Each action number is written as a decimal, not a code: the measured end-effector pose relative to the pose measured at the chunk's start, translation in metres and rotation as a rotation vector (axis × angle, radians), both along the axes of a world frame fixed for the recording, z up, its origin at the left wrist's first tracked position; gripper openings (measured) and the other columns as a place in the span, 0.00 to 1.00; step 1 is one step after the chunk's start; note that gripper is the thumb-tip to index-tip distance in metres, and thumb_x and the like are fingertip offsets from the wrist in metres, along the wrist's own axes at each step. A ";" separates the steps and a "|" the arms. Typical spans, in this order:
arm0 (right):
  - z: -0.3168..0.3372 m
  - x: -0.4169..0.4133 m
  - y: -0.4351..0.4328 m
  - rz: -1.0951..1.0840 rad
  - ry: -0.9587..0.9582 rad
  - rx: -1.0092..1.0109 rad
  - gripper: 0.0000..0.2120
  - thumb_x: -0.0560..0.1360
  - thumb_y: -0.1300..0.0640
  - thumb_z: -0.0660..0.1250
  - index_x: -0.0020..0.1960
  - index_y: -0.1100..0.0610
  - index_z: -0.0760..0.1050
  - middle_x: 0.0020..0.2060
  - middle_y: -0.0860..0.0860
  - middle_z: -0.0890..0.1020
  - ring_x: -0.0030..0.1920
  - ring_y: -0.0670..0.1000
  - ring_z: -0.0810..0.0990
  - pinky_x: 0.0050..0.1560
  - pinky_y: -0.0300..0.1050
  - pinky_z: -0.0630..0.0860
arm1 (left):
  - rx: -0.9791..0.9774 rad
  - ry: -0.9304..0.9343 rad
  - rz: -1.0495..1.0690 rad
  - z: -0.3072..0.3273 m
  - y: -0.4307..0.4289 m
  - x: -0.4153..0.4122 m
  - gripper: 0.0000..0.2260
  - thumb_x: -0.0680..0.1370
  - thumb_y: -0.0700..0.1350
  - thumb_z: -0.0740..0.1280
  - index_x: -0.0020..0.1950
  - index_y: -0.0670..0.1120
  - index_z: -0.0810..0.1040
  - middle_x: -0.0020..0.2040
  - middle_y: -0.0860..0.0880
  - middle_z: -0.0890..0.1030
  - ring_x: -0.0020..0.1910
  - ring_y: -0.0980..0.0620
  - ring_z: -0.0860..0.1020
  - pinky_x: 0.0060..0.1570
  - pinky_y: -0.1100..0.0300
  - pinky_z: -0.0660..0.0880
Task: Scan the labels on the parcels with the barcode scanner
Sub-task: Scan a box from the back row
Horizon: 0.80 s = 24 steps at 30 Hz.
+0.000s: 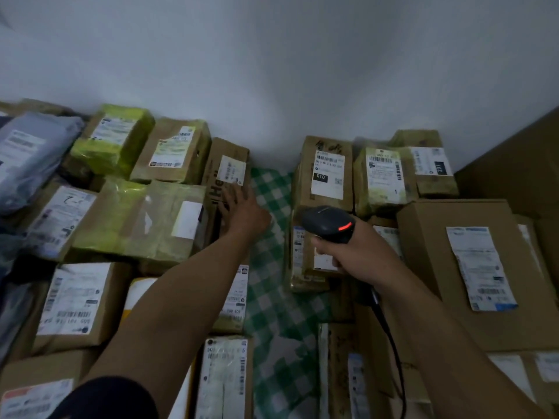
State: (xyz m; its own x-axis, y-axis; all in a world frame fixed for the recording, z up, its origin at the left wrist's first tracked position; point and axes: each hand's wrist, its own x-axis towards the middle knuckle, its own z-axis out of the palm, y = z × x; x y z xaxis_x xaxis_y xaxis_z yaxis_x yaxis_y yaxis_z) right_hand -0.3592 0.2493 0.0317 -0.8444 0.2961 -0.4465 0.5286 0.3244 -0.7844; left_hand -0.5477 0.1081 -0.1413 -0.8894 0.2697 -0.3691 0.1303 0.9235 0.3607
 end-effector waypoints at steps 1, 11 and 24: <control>0.000 0.001 0.001 -0.012 -0.004 -0.002 0.12 0.77 0.50 0.75 0.55 0.38 0.76 0.43 0.45 0.86 0.33 0.39 0.80 0.36 0.38 0.76 | 0.026 0.015 0.010 0.004 0.000 -0.003 0.39 0.79 0.51 0.62 0.84 0.48 0.44 0.84 0.39 0.45 0.81 0.33 0.40 0.78 0.34 0.41; 0.009 0.011 0.006 -0.085 -0.001 -0.028 0.14 0.77 0.51 0.75 0.60 0.41 0.77 0.43 0.45 0.86 0.32 0.38 0.80 0.32 0.33 0.75 | 0.001 0.016 0.011 0.016 -0.013 -0.004 0.31 0.81 0.47 0.62 0.81 0.42 0.54 0.81 0.30 0.48 0.81 0.31 0.44 0.79 0.36 0.45; 0.017 0.026 0.017 -0.166 -0.032 0.003 0.13 0.76 0.52 0.75 0.59 0.49 0.79 0.38 0.47 0.84 0.35 0.43 0.80 0.38 0.42 0.76 | 0.933 -0.635 0.300 0.069 0.067 0.040 0.25 0.82 0.51 0.68 0.77 0.48 0.66 0.59 0.46 0.81 0.52 0.49 0.82 0.44 0.55 0.80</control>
